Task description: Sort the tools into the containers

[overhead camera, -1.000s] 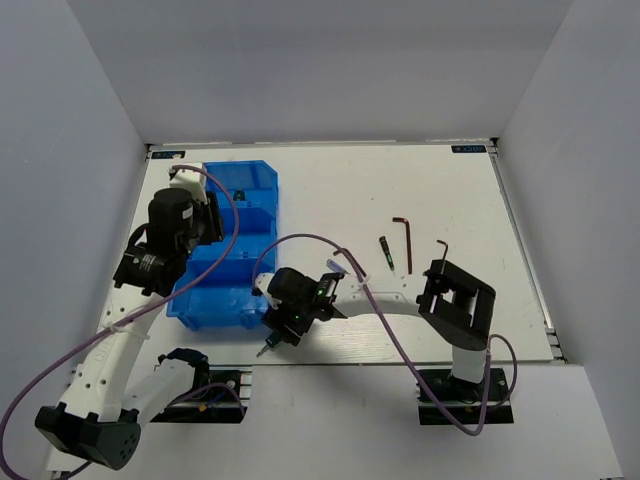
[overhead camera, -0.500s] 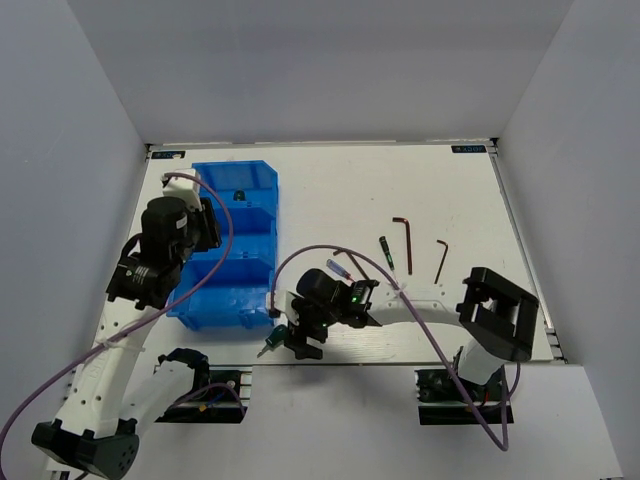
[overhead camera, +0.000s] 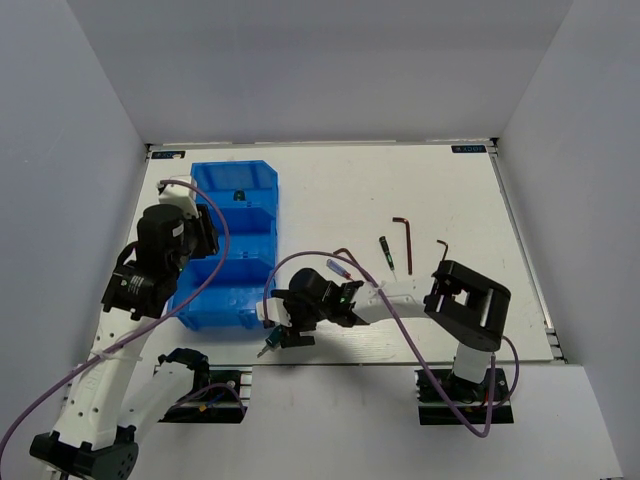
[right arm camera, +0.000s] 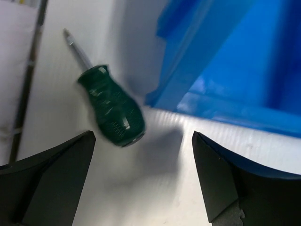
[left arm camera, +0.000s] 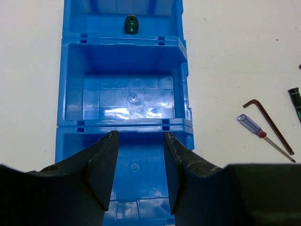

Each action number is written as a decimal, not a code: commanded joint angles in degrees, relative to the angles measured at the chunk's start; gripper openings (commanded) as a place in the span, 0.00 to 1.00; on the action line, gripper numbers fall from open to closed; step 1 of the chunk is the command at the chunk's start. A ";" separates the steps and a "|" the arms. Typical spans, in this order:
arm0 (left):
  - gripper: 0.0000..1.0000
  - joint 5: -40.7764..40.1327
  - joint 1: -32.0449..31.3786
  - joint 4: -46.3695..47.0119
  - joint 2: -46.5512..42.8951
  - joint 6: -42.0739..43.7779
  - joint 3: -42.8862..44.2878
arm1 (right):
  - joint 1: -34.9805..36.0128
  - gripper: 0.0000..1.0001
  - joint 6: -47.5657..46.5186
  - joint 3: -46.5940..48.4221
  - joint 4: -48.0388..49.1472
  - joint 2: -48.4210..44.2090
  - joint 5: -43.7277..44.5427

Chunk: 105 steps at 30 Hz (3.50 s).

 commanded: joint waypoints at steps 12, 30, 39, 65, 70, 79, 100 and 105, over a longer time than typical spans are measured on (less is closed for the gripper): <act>0.54 0.61 0.34 -0.20 -1.42 -0.93 -2.44 | -0.10 0.78 -1.31 2.47 -4.28 -0.90 -16.86; 0.54 0.62 0.34 -0.11 -1.42 -1.46 -2.44 | 1.65 0.68 5.80 6.77 -2.28 4.37 -6.07; 0.54 0.61 0.34 -0.64 -1.94 -1.46 -1.91 | 2.18 0.26 5.55 5.55 -3.32 4.46 -4.13; 0.54 5.27 0.34 5.60 0.87 -1.47 -1.38 | -25.23 0.00 7.31 45.94 -31.01 13.36 13.36; 0.54 5.27 0.34 5.07 -0.53 -1.46 -1.91 | -25.59 0.00 4.84 70.99 -31.98 27.65 10.04; 0.54 9.05 0.34 9.29 -2.56 -1.99 -5.25 | -27.97 0.00 14.33 65.29 -2.18 34.07 -10.11; 0.69 24.44 -0.18 16.20 1.66 1.16 -5.24 | -28.14 0.76 23.74 71.55 5.02 41.11 -11.79; 0.59 33.92 -0.18 18.95 6.56 1.70 -5.25 | -28.93 0.70 24.79 70.15 6.42 39.01 -9.24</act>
